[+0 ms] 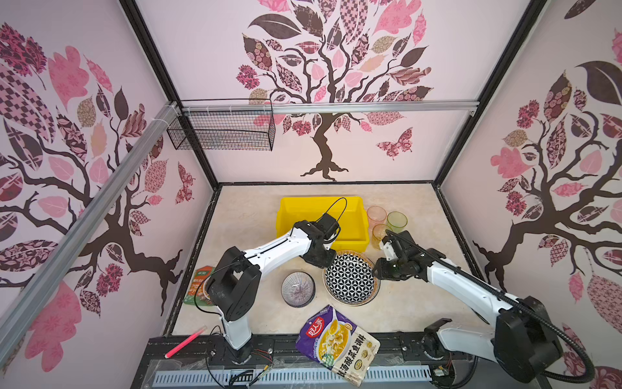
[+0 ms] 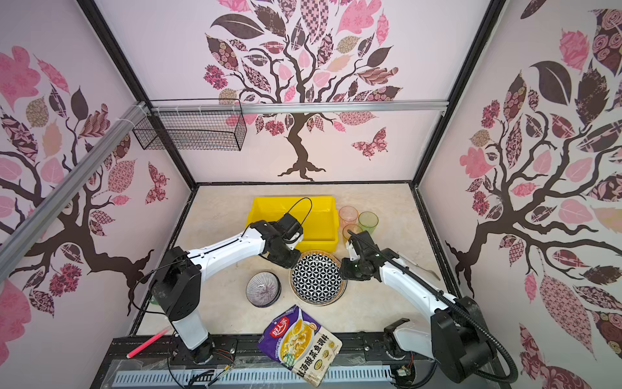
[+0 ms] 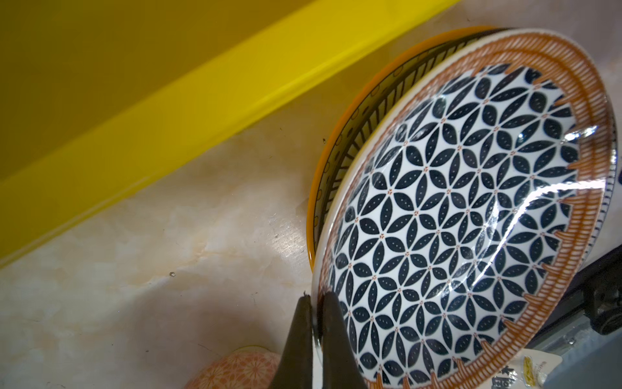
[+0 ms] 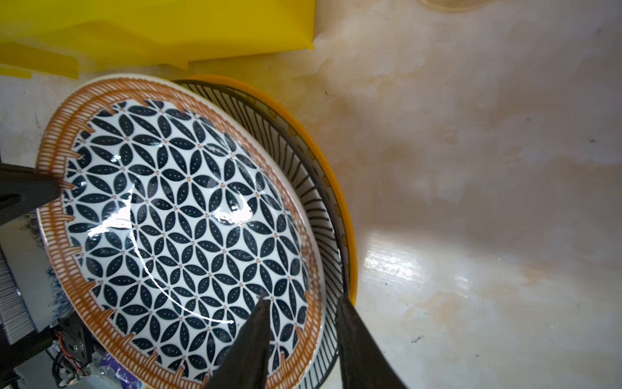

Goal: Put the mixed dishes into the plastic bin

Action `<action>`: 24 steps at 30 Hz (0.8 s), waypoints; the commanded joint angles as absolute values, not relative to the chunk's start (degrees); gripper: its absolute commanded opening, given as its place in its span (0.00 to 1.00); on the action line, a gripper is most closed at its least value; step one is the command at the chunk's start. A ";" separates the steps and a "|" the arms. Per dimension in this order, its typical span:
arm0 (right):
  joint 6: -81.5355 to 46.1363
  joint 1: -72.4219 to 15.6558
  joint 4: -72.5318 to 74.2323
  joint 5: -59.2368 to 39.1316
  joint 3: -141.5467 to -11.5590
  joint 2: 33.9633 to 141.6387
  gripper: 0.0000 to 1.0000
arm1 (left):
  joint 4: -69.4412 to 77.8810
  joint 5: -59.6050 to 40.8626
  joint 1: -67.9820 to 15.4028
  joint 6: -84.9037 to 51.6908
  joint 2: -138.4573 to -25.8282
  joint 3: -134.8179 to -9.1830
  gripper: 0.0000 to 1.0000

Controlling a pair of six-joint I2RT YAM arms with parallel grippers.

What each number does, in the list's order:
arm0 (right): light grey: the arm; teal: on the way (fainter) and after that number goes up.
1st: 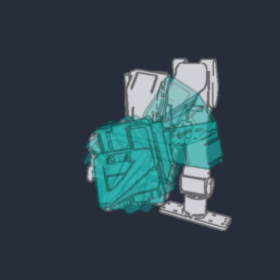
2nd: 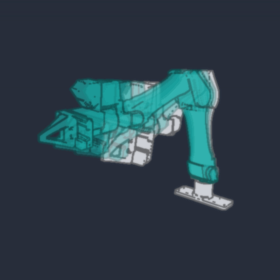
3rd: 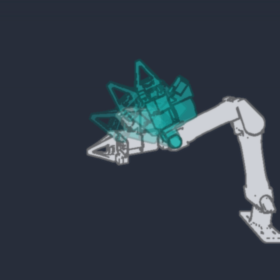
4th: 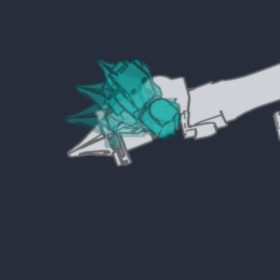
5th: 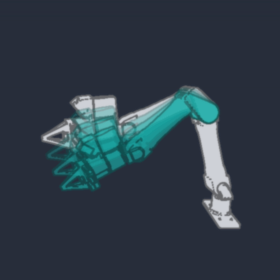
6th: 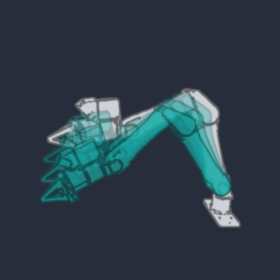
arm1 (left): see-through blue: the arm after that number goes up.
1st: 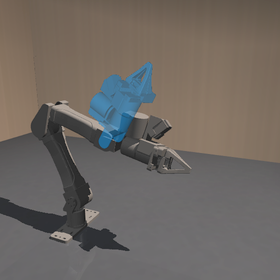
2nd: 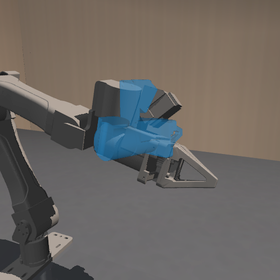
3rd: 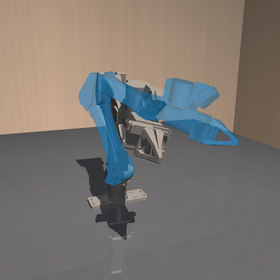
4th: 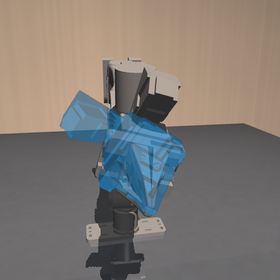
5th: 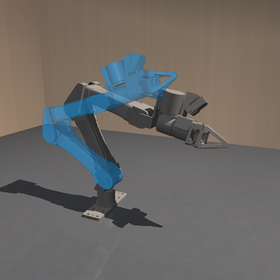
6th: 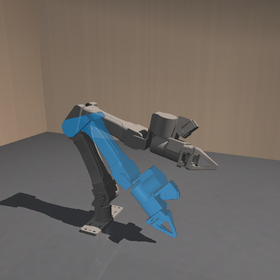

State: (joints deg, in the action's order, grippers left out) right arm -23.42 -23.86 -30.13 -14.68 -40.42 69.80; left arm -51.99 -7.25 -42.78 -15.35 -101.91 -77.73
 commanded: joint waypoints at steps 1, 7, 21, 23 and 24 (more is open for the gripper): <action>-24.15 -24.07 -29.94 -12.98 -39.86 70.87 0.35 | -55.26 -6.06 -43.34 -13.28 -100.46 -78.40 0.01; -24.92 -24.08 -28.04 -13.42 -38.61 71.73 0.29 | -55.11 -6.06 -43.34 -13.28 -100.48 -78.14 0.00; -25.66 -24.33 -25.67 -13.98 -37.80 74.54 0.10 | -54.86 -6.15 -43.33 -13.47 -100.10 -77.61 0.01; -25.71 -24.34 -25.66 -14.03 -37.79 74.92 0.08 | -54.76 -6.22 -43.35 -13.51 -100.17 -77.61 0.01; -25.75 -24.38 -25.53 -14.06 -37.79 75.04 0.07 | -54.77 -6.24 -43.35 -13.46 -100.20 -77.61 0.01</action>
State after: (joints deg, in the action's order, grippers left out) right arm -25.06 -24.12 -25.41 -15.03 -38.13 73.19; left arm -52.21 -6.20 -42.74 -15.35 -101.80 -77.73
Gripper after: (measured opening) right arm 0.099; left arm 0.048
